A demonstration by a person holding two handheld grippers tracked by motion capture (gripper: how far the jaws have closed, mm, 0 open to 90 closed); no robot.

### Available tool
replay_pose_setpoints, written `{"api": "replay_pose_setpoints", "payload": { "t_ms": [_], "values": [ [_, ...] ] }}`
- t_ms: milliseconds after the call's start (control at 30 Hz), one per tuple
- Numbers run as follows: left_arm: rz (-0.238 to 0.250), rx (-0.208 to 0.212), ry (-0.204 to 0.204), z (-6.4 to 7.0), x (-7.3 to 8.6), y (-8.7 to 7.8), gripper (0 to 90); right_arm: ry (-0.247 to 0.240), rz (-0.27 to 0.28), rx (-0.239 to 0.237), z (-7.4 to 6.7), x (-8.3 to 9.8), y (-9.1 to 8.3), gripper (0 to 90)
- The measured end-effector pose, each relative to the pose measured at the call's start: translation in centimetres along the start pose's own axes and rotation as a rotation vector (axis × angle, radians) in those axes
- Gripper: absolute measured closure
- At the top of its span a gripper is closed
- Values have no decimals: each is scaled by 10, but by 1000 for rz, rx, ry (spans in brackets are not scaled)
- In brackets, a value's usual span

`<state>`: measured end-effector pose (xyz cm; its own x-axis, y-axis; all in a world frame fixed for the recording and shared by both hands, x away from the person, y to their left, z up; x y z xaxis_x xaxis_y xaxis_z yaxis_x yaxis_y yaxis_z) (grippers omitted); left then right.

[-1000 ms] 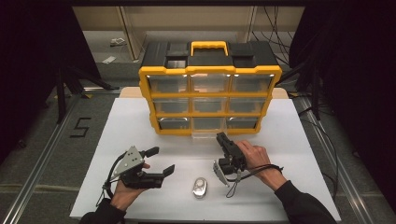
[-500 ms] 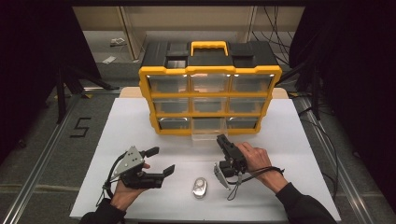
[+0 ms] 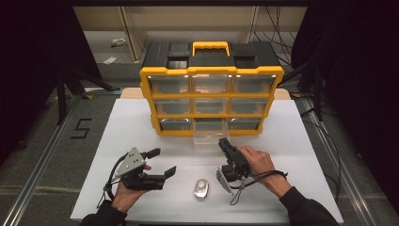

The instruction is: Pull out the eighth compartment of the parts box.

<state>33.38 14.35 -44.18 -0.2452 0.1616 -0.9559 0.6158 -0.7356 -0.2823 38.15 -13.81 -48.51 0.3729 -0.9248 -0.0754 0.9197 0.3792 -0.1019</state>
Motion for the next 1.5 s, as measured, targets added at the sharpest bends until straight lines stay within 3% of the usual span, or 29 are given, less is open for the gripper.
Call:
{"api": "replay_pose_setpoints", "payload": {
  "t_ms": [500, 867, 1000, 1133, 1267, 1500],
  "values": [
    [0, -1, -3, 0, 0, 0, 150, -14, 16, -13, -2, -2, -4, 776],
    [-2, 0, 1, 0, 0, 0, 150, 11, 12, -21, -1, -2, -4, 758],
    [0, 0, 0, 0, 0, 0, 150, 47, -6, -43, -3, -1, -4, 675],
    [1, 0, 1, 0, 0, 0, 149, 40, 3, -55, -1, -2, -4, 640],
    [0, 0, -1, 0, 0, 0, 150, 65, -1, -73, 3, -5, -7, 549],
    [-1, 0, -1, 0, 0, 0, 150, 93, 0, -116, 3, -8, -12, 487]
  ]
}}
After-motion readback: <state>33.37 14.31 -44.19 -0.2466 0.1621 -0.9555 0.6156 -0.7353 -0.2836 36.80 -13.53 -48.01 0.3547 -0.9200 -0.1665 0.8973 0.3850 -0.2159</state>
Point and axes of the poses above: each handheld gripper's, and its own axes: y roughly forward along the jaws, x roughly out of its underside, z roughly to its right, the point moved 3 cm from there along y, roughly forward along the jaws, and after that the axes turned 1 degree about y, right-handed, at the moved point
